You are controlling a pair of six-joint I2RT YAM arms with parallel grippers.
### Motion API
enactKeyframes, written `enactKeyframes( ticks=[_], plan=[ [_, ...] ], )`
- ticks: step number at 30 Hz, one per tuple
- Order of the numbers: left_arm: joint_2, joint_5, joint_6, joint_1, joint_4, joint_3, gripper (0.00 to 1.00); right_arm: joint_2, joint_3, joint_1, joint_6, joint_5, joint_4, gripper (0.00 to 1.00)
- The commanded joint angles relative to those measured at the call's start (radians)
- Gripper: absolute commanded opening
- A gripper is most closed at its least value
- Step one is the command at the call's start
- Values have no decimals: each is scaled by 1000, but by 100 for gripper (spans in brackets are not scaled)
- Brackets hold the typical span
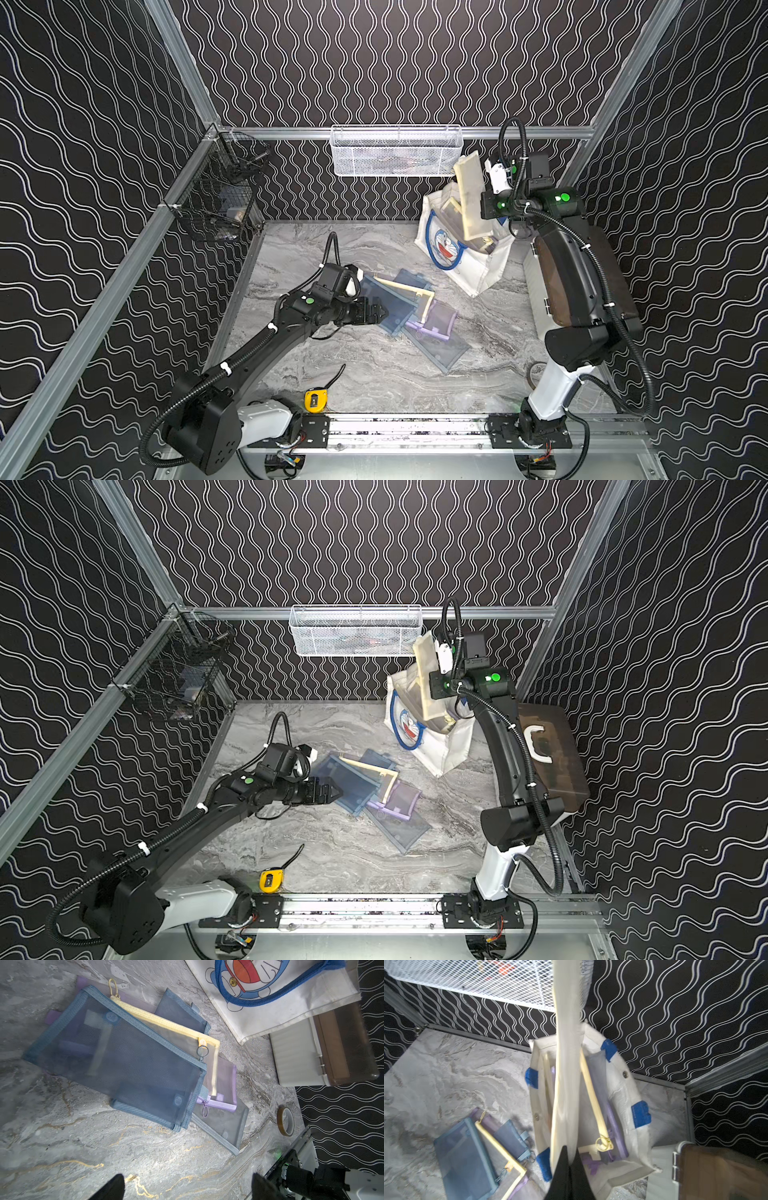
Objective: Put the pencil pouch into the canvas bag
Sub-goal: Place the pencil pouch in the canvas bag.
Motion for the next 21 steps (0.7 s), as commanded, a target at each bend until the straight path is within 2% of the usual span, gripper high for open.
enactKeyframes(
  ticks=[1, 7, 14, 21],
  plan=[
    [-11, -11, 13, 2, -21, 5, 99, 40, 31, -15, -73, 19, 51, 0],
    [-11, -34, 9, 4, -24, 10, 99, 111, 44, -33, -121, 0, 61, 0],
    [-1, -52, 4, 5, -25, 18, 99, 59, -152, -43, -102, -45, 138, 0],
    [9, -64, -8, 4, -14, 21, 99, 47, -271, -50, -101, -63, 179, 0]
  ],
)
